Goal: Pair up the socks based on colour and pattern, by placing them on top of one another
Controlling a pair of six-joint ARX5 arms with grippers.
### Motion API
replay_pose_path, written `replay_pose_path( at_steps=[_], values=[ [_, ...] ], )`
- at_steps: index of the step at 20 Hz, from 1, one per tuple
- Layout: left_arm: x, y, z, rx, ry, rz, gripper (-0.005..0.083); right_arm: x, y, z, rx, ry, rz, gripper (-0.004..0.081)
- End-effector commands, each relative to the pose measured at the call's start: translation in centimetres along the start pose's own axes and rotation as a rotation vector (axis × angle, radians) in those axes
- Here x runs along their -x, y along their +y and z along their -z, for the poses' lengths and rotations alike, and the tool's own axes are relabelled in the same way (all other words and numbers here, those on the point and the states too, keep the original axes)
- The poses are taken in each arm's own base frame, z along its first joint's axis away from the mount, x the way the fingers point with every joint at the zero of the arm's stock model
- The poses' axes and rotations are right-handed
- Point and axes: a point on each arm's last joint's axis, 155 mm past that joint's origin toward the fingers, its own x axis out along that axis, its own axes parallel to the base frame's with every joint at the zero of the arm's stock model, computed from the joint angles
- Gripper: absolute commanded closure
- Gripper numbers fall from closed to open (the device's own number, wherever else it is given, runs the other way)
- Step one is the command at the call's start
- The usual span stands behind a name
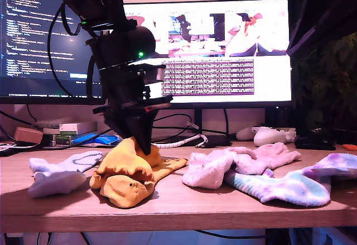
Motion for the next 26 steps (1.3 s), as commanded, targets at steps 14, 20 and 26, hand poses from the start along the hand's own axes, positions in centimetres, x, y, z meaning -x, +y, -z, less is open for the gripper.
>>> replay_pose_path(
  at_steps=[14,20,26],
  values=[
    [-3.1,-5.2,-1.6,0.085,-0.087,-0.055,0.0793,0.1,-0.1,0.7,0.019,0.033,0.002,0.0781],
    [-6.1,-5.9,-0.3,0.094,-0.046,-0.075,0.0413,0.1,0.2,1.2,0.021,0.054,-0.015,0.0781],
    [-2.2,-7.3,-1.9,0.056,-0.104,-0.019,0.0395,0.1,0.7,1.1,0.039,0.05,-0.041,0.0781]
  ],
)
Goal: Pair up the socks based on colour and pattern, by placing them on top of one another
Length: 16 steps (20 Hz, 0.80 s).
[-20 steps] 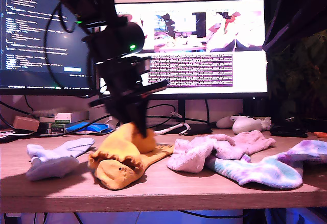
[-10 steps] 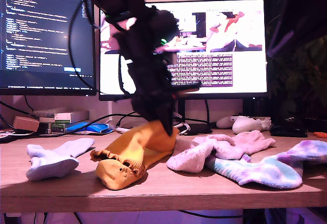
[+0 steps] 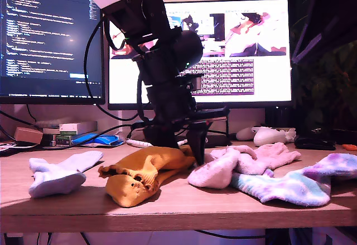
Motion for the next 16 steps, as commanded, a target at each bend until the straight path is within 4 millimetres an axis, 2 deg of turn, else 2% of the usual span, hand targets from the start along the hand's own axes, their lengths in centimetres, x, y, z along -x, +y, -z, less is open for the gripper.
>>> replay_pose_path(
  at_steps=[1,7,8,9,11,12,14,16],
  values=[
    [2.4,-0.1,-0.7,-0.028,-0.034,-0.001,0.0395,0.1,0.2,-0.4,0.005,-0.012,-0.013,0.0781],
    [7.0,0.0,-1.6,-0.041,-0.076,-0.001,0.0403,0.1,0.6,-0.6,0.008,-0.018,-0.033,0.0781],
    [7.5,0.2,-1.4,-0.045,-0.073,-0.011,0.0425,0.1,0.6,-0.6,0.007,-0.019,-0.035,0.0781],
    [7.7,0.3,-1.1,-0.054,-0.06,-0.017,0.0487,0.1,0.6,-0.6,0.008,-0.018,-0.035,0.0781],
    [7.6,0.6,-0.1,-0.075,-0.02,-0.03,0.0714,0.1,0.6,-0.7,0.01,-0.023,-0.033,0.0781],
    [7.4,1.0,0.3,-0.085,-0.012,-0.045,0.079,0.1,0.6,-0.9,0.014,-0.031,-0.03,0.0781],
    [7.1,1.1,0.9,-0.094,-0.011,-0.048,0.0797,0.5,-0.5,-1.9,0.031,-0.076,0.023,0.0781],
    [6.9,1.1,1.3,-0.122,-0.043,-0.036,0.0797,1.7,-1.5,-3.3,0.038,-0.163,0.071,0.0781]
  ],
)
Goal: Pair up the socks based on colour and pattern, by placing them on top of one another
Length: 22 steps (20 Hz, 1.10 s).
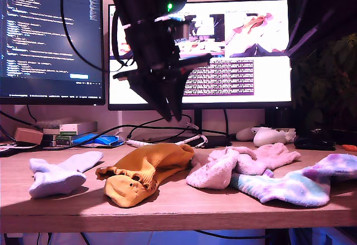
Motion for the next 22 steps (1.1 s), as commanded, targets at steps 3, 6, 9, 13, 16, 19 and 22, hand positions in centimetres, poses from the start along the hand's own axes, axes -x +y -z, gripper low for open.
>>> replay_pose_path(
  at_steps=[3,6,9,13,16,19,22],
  values=[
    [-0.1,-0.7,1.9,-0.028,-0.078,0.063,0.0797,3.4,-1.4,-2.1,-0.003,-0.191,0.059,0.0781],
    [0.1,-1.1,2.9,-0.083,-0.19,0.106,0.0797,5.8,-2.0,-2.0,-0.007,-0.31,0.087,0.0781],
    [-1.0,-0.5,5.1,-0.102,-0.207,0.117,0.0797,7.0,-1.9,-0.7,-0.011,-0.319,0.089,0.0781],
    [-2.1,-0.4,5.9,-0.1,-0.255,0.153,0.0797,7.4,-1.8,-0.5,-0.018,-0.325,0.088,0.0781],
    [-2.0,-0.1,5.2,-0.125,-0.314,0.146,0.0797,7.4,-1.5,-0.5,-0.033,-0.325,0.072,0.0781],
    [-1.7,-0.2,3.9,-0.179,-0.377,0.139,0.0797,7.4,-1.2,-0.5,-0.033,-0.324,0.057,0.0781],
    [-2.5,-0.2,4.1,-0.179,-0.372,0.139,0.0797,7.4,-1.3,-0.5,-0.032,-0.325,0.058,0.0781]
  ],
)
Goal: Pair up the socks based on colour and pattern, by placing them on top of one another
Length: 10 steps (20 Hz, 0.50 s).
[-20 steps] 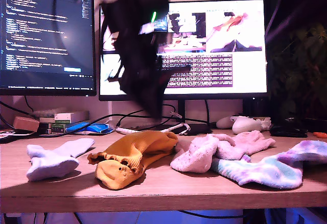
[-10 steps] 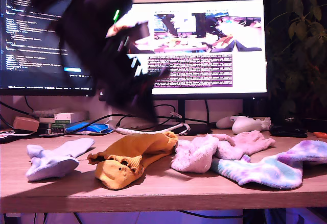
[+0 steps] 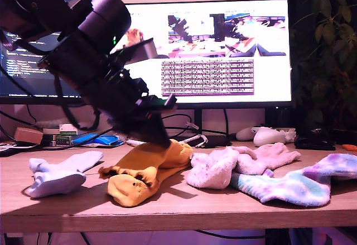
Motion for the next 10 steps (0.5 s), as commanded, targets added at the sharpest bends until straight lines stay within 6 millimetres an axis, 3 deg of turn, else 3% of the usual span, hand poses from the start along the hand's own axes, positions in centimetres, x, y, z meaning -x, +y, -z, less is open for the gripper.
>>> replay_pose_path(
  at_steps=[1,6,10],
  values=[
    [-1.2,-0.1,2.5,0.005,0.058,0.01,0.0797,-0.3,-0.1,0.6,-0.006,0.01,0.0,0.0781],
    [-2.5,-0.2,5.7,0.017,0.148,0.029,0.0797,-0.3,-0.1,0.6,-0.006,0.012,0.0,0.0781],
    [-2.1,2.4,7.4,0.043,0.209,-0.055,0.0797,-0.3,-0.1,0.6,-0.006,0.012,0.001,0.0781]
  ],
)
